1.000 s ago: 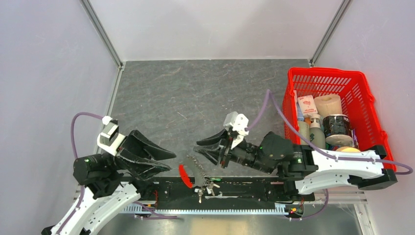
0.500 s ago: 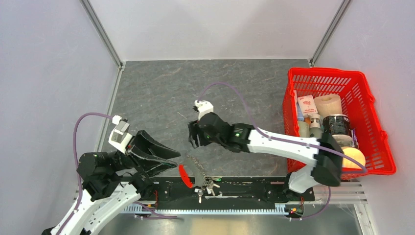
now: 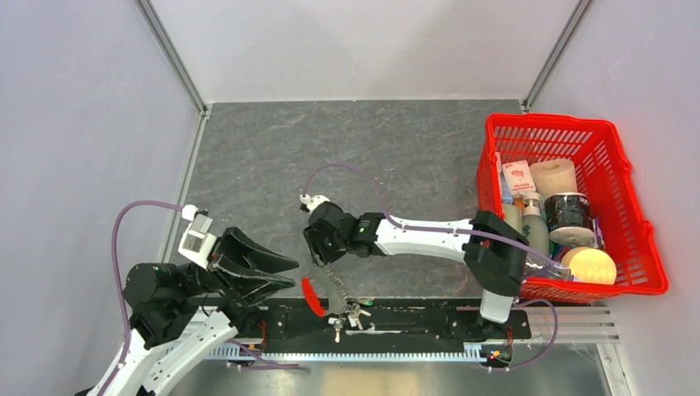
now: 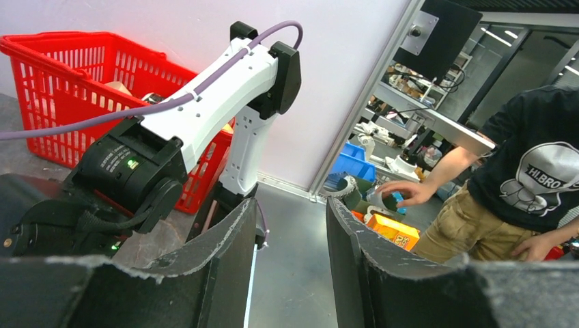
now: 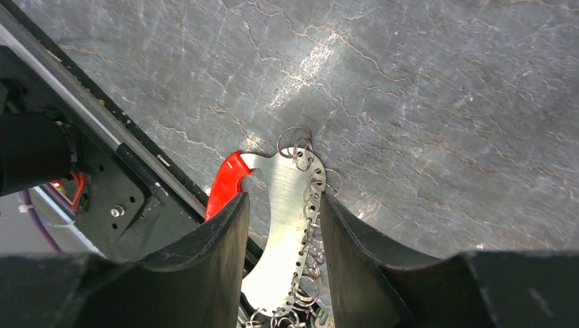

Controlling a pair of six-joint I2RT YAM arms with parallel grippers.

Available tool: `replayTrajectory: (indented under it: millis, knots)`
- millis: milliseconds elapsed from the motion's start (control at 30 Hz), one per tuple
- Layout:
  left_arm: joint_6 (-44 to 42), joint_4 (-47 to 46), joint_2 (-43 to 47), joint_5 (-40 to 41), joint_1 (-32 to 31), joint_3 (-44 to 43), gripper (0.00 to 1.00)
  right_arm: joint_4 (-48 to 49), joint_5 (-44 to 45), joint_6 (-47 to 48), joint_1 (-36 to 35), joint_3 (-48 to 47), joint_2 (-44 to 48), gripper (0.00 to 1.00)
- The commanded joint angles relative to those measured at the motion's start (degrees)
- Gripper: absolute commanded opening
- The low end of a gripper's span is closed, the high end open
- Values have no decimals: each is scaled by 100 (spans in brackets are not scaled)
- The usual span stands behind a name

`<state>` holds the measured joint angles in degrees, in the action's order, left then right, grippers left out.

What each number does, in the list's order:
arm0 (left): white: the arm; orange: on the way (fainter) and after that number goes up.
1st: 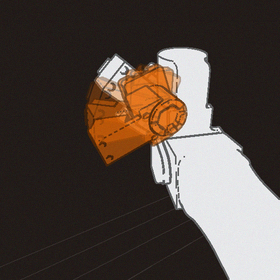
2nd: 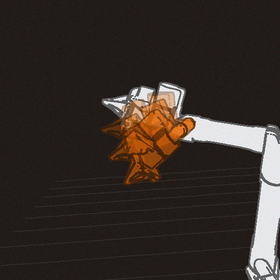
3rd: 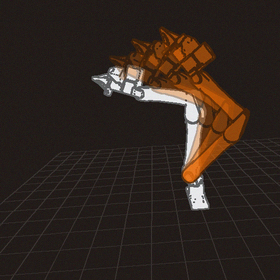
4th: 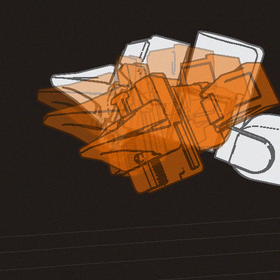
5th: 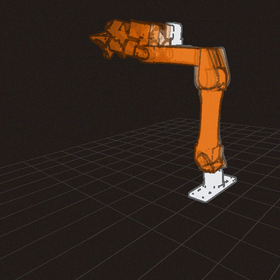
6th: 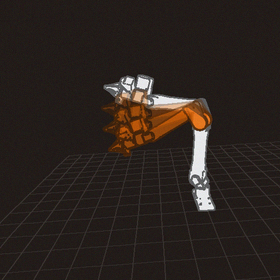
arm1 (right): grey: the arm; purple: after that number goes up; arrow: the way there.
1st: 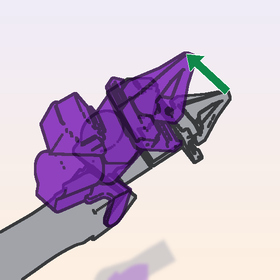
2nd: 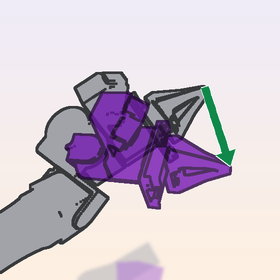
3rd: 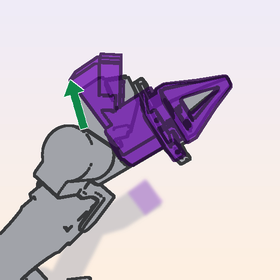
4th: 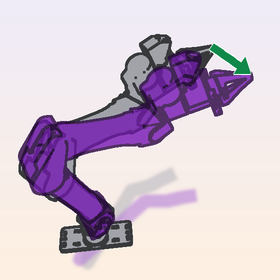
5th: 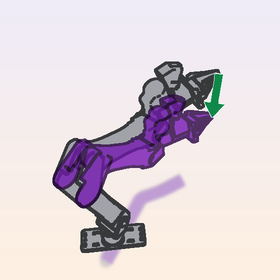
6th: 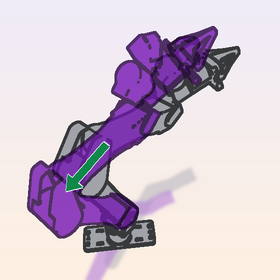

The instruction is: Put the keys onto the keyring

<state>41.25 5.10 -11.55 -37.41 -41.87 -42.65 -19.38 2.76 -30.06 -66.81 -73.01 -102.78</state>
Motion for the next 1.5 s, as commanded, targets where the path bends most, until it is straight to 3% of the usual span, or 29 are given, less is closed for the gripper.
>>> replayTrajectory:
  millis: [0, 500, 1467]
  knots:
    - [-426, 170, 21, -1, -14, -73, 49, 241, -189, 256, -14, -316, -353, 50]
    - [-812, 520, 68, 33, -14, -112, 49, 44, -388, 306, -179, -1111, -896, 45]
    - [-808, 474, 21, 49, -14, -76, 49, -282, -373, 105, -181, -1232, -1433, 50]
